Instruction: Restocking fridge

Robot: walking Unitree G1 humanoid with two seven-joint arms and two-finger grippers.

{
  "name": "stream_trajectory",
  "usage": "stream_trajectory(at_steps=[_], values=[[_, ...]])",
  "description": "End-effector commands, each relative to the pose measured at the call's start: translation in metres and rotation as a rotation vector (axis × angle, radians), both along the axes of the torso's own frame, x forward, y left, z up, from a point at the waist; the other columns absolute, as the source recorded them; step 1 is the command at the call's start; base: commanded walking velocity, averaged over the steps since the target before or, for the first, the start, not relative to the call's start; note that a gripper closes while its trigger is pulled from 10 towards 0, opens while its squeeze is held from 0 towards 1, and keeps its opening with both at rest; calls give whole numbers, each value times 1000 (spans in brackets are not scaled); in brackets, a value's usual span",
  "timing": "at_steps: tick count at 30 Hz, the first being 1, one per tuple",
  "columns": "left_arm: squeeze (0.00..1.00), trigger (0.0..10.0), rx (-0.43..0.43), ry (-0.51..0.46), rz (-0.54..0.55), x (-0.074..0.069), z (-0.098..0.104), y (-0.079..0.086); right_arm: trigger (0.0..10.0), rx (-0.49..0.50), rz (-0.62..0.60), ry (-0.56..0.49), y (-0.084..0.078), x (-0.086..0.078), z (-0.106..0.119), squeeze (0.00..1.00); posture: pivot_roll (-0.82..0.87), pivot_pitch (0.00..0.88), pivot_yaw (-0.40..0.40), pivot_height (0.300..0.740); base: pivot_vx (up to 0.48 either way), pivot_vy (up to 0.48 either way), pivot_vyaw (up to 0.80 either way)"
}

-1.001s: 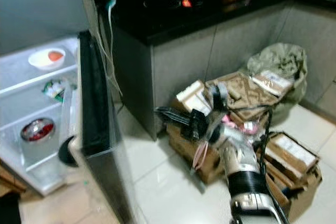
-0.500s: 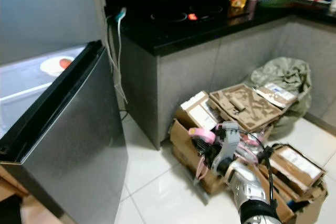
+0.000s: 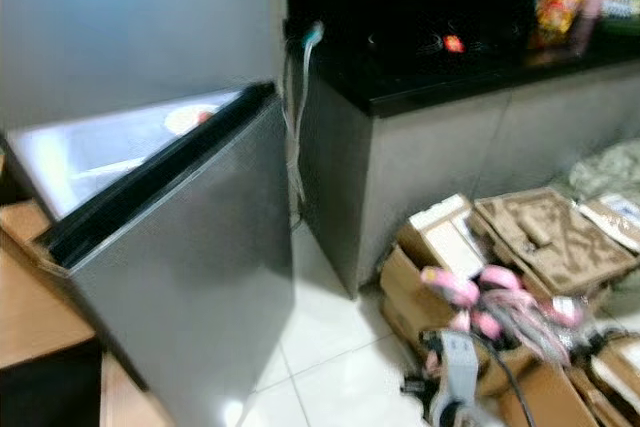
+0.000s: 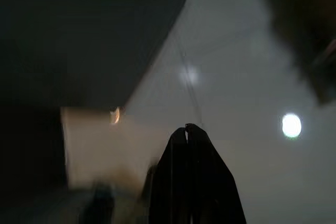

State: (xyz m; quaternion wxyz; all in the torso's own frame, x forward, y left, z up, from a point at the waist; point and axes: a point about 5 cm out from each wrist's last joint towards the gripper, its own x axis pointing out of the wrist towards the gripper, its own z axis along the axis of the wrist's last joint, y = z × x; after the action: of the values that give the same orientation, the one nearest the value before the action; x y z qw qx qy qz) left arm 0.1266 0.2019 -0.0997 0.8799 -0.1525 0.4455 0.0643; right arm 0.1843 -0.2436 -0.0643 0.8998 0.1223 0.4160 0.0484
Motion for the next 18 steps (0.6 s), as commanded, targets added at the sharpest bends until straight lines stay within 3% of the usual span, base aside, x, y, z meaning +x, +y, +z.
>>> stream_trajectory(at_steps=[1,2,3,5,7,18], values=[[0,10000,1,37,15,-9,-3,2,10000,-26,-32,71,-5,-15,-7,0,-81,0,9,740,0,0,775],[0,10000,-1,35,15,-8,-3,2,10000,-41,-43,121,-6,-28,-13,0,-83,0,10,740,0,0,775],[0,10000,-1,35,15,-8,-3,2,10000,-41,-43,121,-6,-28,-13,0,-83,0,10,740,0,0,775],[0,10000,-5,33,14,-7,-3,0,10000,-55,-41,188,-5,-48,-22,0,-86,0,13,740,0,0,775],[0,10000,-7,33,12,-6,-3,-1,10000,-55,-45,204,-4,-54,-25,0,-86,0,13,740,0,0,778],[0,10000,-5,40,9,-7,-3,-2,10000,-60,-63,176,-3,-45,-22,0,-93,0,10,740,0,0,775]])
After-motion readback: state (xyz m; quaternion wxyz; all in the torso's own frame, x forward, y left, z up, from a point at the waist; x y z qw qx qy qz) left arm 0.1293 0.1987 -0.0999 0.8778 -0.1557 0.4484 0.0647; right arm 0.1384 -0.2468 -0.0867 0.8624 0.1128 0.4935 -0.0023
